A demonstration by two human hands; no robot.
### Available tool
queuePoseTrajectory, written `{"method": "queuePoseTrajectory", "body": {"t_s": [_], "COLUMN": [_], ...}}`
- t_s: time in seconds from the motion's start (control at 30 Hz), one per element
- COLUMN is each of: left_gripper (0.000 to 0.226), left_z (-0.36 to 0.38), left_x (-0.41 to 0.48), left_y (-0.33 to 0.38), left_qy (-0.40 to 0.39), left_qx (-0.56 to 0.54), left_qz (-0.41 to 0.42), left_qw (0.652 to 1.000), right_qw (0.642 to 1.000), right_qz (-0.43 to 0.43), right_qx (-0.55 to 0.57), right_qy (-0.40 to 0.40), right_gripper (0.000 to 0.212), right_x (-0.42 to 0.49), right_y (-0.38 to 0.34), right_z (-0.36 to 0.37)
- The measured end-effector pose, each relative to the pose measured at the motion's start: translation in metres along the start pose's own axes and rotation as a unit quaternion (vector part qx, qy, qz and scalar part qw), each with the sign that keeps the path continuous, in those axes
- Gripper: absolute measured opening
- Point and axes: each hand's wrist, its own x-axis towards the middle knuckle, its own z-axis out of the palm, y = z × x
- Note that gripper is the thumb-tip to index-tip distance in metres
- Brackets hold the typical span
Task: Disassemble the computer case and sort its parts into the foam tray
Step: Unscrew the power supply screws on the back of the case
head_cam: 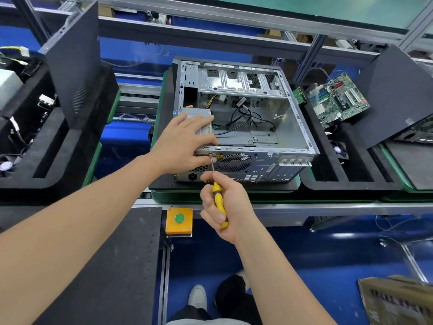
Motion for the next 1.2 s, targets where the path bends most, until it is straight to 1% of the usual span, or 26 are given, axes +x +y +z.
{"method": "queuePoseTrajectory", "body": {"t_s": [0.03,0.07,0.1,0.13,0.17,0.2,0.23,0.27,0.3,0.33,0.37,0.4,0.43,0.5,0.6,0.67,0.7,0.73,0.8,0.83,0.87,0.93,1.0,1.1,1.17,1.2], "left_gripper": [0.043,0.043,0.043,0.044,0.045,0.046,0.047,0.047,0.049,0.051,0.052,0.054,0.053,0.05,0.046,0.047,0.047,0.048,0.048,0.049,0.05,0.051,0.052,0.052,0.051,0.05], "left_z": [0.0,0.0,0.0,0.0,-0.001,-0.001,-0.001,-0.001,-0.001,-0.001,-0.001,-0.002,-0.002,-0.002,-0.002,-0.003,-0.003,-0.004,-0.004,-0.004,-0.004,-0.003,-0.003,-0.002,-0.002,-0.002], "left_x": [0.0,0.0,0.0,0.0,0.0,0.0,0.0,0.0,0.0,0.0,0.0,0.0,0.0,0.0,0.0,0.0,0.0,0.0,0.0,0.0,0.0,0.0,0.0,0.0,0.0,0.0], "left_y": [0.0,0.0,0.0,0.0,0.001,0.0,0.0,0.0,0.0,0.0,0.0,0.001,0.001,0.001,0.001,0.001,0.001,0.001,0.001,0.002,0.002,0.001,0.001,0.001,0.0,0.0], "left_qy": [0.0,-0.001,-0.002,-0.004,-0.005,-0.006,-0.006,-0.007,-0.008,-0.009,-0.009,-0.01,-0.011,-0.012,-0.011,-0.009,-0.008,-0.008,-0.009,-0.009,-0.009,-0.009,-0.008,-0.006,-0.005,-0.003], "left_qx": [0.001,0.001,0.001,0.001,0.001,0.001,0.002,0.002,0.002,0.002,0.002,0.002,0.002,0.002,0.002,-0.003,-0.005,-0.005,-0.006,-0.007,-0.008,-0.008,-0.007,-0.008,-0.008,-0.008], "left_qz": [0.0,0.0,0.0,0.0,0.0,-0.001,-0.002,-0.002,-0.003,-0.004,-0.005,-0.005,-0.005,-0.004,-0.002,-0.001,-0.001,-0.002,-0.002,-0.003,-0.003,-0.002,-0.001,-0.003,-0.003,-0.003], "left_qw": [1.0,1.0,1.0,1.0,1.0,1.0,1.0,1.0,1.0,1.0,1.0,1.0,1.0,1.0,1.0,1.0,1.0,1.0,1.0,1.0,1.0,1.0,1.0,1.0,1.0,1.0], "right_qw": [0.993,0.972,0.936,0.888,0.83,0.763,0.687,0.621,0.576,0.551,0.54,0.538,0.543,0.568,0.615,0.66,0.694,0.738,0.837,0.88,0.915,0.962,0.984,0.999,0.994,0.982], "right_qz": [-0.031,-0.064,-0.099,-0.133,-0.167,-0.193,-0.207,-0.217,-0.228,-0.234,-0.238,-0.242,-0.246,-0.253,-0.259,-0.245,-0.228,-0.205,-0.143,-0.109,-0.078,-0.037,-0.019,0.009,0.035,0.049], "right_qx": [-0.104,-0.213,-0.318,-0.413,-0.5,-0.581,-0.657,-0.709,-0.734,-0.746,-0.749,-0.747,-0.741,-0.724,-0.685,-0.654,-0.628,-0.592,-0.482,-0.417,-0.356,-0.254,-0.175,-0.044,0.082,0.151], "right_qy": [0.04,0.079,0.117,0.152,0.183,0.207,0.232,0.256,0.277,0.292,0.303,0.308,0.308,0.3,0.291,0.279,0.267,0.251,0.219,0.198,0.17,0.092,0.022,-0.024,-0.068,-0.099], "right_gripper": [0.026,0.028,0.029,0.029,0.027,0.024,0.021,0.018,0.015,0.014,0.013,0.014,0.016,0.021,0.025,0.031,0.033,0.034,0.037,0.038,0.036,0.03,0.026,0.026,0.024,0.024], "right_x": [-0.001,-0.001,-0.002,-0.003,-0.003,-0.003,-0.002,0.0,0.001,0.002,0.002,0.003,0.003,0.003,0.003,0.003,0.003,0.004,0.005,0.005,0.004,0.003,0.0,0.0,0.002,0.004], "right_y": [0.0,0.0,0.001,0.002,0.003,0.004,0.007,0.009,0.012,0.013,0.014,0.015,0.015,0.013,0.011,0.009,0.007,0.004,-0.002,-0.005,-0.009,-0.015,-0.017,-0.015,-0.009,-0.006], "right_z": [0.001,0.003,0.005,0.007,0.009,0.01,0.01,0.01,0.011,0.011,0.011,0.011,0.011,0.009,0.007,0.007,0.007,0.006,0.005,0.003,0.0,-0.007,-0.014,-0.02,-0.02,-0.02]}}
